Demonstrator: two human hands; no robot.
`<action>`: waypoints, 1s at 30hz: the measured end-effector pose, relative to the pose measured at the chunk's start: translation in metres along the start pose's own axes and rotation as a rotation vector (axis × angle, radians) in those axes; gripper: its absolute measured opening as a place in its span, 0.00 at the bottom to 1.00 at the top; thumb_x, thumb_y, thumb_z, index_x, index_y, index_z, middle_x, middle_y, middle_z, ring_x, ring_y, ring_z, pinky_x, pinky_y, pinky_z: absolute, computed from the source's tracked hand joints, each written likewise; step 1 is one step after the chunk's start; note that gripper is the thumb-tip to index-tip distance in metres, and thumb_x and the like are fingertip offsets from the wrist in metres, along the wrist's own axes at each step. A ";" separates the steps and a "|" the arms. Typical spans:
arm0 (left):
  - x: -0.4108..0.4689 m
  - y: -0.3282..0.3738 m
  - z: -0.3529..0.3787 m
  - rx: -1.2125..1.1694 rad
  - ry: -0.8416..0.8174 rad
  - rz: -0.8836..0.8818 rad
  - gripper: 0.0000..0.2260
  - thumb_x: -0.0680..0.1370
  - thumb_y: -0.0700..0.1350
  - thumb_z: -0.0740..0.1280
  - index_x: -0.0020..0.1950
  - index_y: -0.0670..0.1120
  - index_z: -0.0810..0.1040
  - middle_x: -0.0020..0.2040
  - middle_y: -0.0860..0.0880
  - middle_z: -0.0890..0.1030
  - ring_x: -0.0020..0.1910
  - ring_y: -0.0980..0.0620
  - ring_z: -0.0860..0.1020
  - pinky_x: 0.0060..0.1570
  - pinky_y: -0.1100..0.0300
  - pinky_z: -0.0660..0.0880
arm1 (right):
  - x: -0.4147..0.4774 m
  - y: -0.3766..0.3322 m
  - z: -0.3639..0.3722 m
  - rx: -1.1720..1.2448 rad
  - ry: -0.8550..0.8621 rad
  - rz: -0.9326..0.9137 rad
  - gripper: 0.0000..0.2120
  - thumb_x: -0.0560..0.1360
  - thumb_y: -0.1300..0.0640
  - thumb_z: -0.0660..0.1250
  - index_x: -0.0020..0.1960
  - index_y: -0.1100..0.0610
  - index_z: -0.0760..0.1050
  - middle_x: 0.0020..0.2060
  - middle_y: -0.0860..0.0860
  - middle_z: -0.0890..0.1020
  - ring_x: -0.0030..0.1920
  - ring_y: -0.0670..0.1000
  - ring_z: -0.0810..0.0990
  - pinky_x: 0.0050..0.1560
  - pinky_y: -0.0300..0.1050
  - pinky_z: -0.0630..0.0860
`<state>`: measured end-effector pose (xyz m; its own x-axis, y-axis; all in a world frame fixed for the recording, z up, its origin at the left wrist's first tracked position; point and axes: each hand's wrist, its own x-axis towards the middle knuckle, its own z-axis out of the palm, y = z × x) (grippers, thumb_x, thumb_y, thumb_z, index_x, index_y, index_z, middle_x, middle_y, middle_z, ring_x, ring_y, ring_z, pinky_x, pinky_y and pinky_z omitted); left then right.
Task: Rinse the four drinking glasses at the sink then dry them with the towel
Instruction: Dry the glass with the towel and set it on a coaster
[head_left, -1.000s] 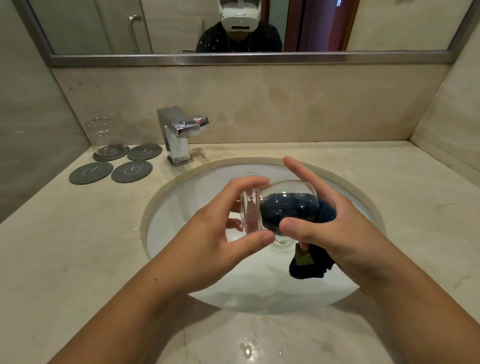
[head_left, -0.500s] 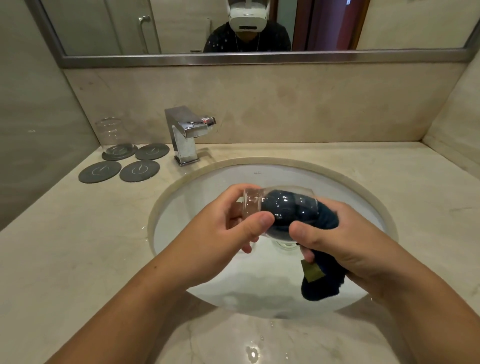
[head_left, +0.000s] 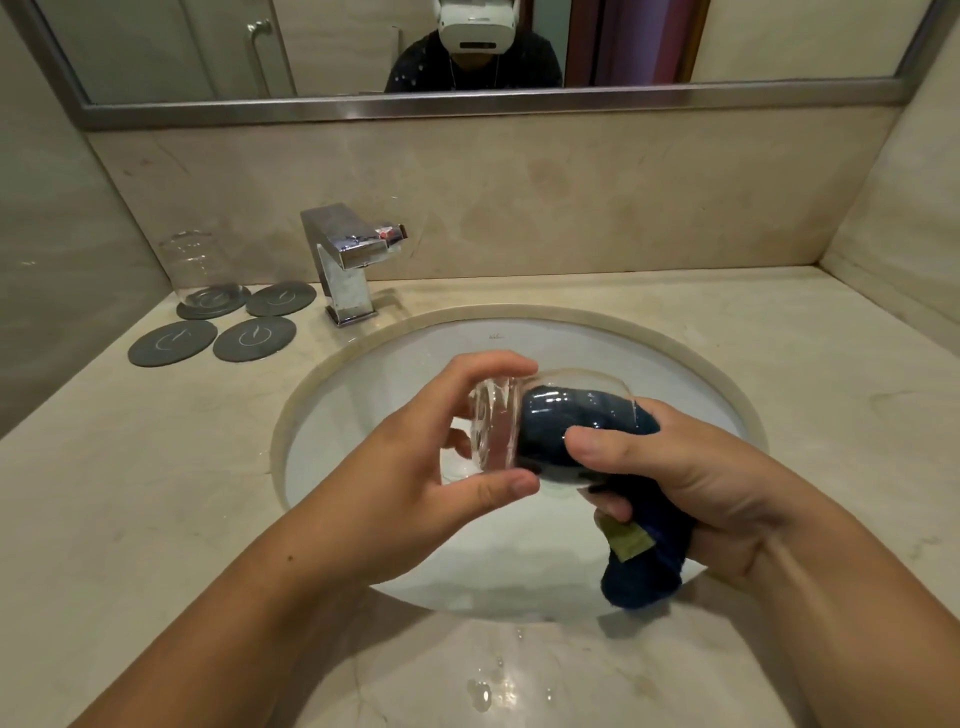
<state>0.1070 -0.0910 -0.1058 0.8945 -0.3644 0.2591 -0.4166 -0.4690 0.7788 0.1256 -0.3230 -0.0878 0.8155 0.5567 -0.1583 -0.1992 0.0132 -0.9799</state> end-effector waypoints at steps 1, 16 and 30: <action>0.000 0.000 0.000 0.005 0.009 0.009 0.27 0.76 0.56 0.74 0.71 0.67 0.67 0.68 0.61 0.77 0.67 0.52 0.77 0.63 0.50 0.78 | 0.000 0.000 0.000 -0.011 -0.005 -0.006 0.16 0.62 0.46 0.78 0.48 0.51 0.86 0.34 0.49 0.79 0.28 0.46 0.70 0.31 0.40 0.69; 0.001 -0.005 -0.001 -0.115 -0.063 -0.120 0.24 0.79 0.63 0.68 0.73 0.67 0.66 0.60 0.54 0.82 0.54 0.51 0.82 0.55 0.53 0.80 | 0.000 -0.003 0.005 -0.109 0.089 -0.003 0.11 0.66 0.43 0.79 0.44 0.48 0.87 0.32 0.48 0.79 0.29 0.46 0.71 0.31 0.39 0.71; 0.008 -0.005 0.002 -0.281 0.018 -0.240 0.22 0.73 0.70 0.63 0.59 0.60 0.82 0.52 0.47 0.85 0.41 0.52 0.84 0.45 0.51 0.81 | 0.000 -0.004 0.007 -0.217 0.129 -0.100 0.04 0.66 0.47 0.77 0.41 0.45 0.86 0.28 0.50 0.75 0.30 0.48 0.73 0.34 0.41 0.71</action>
<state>0.1156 -0.0926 -0.1087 0.9651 -0.2554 0.0583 -0.1362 -0.2993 0.9444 0.1228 -0.3175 -0.0833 0.8905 0.4510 -0.0603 -0.0047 -0.1235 -0.9923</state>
